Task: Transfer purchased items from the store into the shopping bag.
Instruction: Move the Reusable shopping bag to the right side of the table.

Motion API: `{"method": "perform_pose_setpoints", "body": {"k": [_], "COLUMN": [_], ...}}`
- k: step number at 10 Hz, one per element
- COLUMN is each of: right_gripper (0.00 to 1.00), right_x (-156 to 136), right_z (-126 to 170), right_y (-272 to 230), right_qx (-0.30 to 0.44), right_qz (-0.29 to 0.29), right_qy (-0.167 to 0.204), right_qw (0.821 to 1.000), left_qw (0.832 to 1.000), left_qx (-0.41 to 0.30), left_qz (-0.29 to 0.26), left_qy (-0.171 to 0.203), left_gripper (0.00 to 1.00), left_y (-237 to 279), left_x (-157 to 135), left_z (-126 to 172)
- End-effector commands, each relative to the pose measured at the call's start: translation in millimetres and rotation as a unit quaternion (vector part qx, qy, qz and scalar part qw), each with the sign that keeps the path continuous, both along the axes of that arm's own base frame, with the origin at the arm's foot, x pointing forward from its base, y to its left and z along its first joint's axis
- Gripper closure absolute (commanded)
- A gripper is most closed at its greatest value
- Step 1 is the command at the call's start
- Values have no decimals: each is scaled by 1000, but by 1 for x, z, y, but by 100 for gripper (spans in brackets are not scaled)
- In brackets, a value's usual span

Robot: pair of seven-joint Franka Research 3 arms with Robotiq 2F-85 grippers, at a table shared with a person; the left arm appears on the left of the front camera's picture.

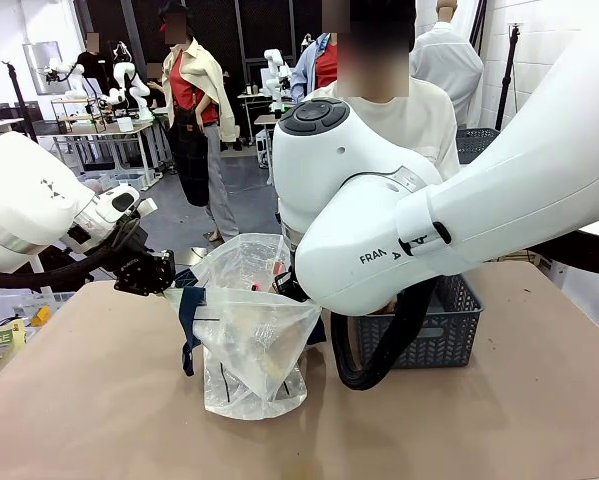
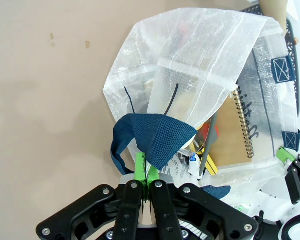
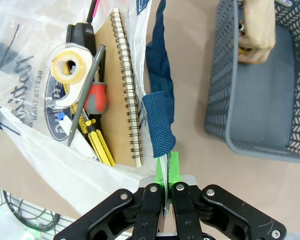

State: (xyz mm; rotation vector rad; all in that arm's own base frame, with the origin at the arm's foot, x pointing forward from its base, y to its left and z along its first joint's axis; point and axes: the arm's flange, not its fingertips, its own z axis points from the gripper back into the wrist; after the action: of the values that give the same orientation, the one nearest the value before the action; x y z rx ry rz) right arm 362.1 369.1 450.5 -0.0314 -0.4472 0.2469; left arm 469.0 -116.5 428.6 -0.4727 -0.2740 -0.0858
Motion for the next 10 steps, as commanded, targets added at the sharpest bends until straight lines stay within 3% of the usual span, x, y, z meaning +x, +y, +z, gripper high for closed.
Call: {"method": "perform_pose_setpoints", "body": {"k": [1, 10], "right_gripper": [100, 100], "right_x": [0, 0], "right_z": [1, 1], "right_y": [-1, -1], "right_qx": [-1, -1], "right_qz": [-2, -2], "right_qy": [0, 0], "right_qw": [1000, 1000], "left_qw": [1000, 1000], "left_qx": [2, 2], "left_qz": [4, 4], "left_qy": [0, 0], "left_gripper": [100, 100], "left_y": [4, 4], "left_x": [0, 0], "left_z": [2, 2]}}
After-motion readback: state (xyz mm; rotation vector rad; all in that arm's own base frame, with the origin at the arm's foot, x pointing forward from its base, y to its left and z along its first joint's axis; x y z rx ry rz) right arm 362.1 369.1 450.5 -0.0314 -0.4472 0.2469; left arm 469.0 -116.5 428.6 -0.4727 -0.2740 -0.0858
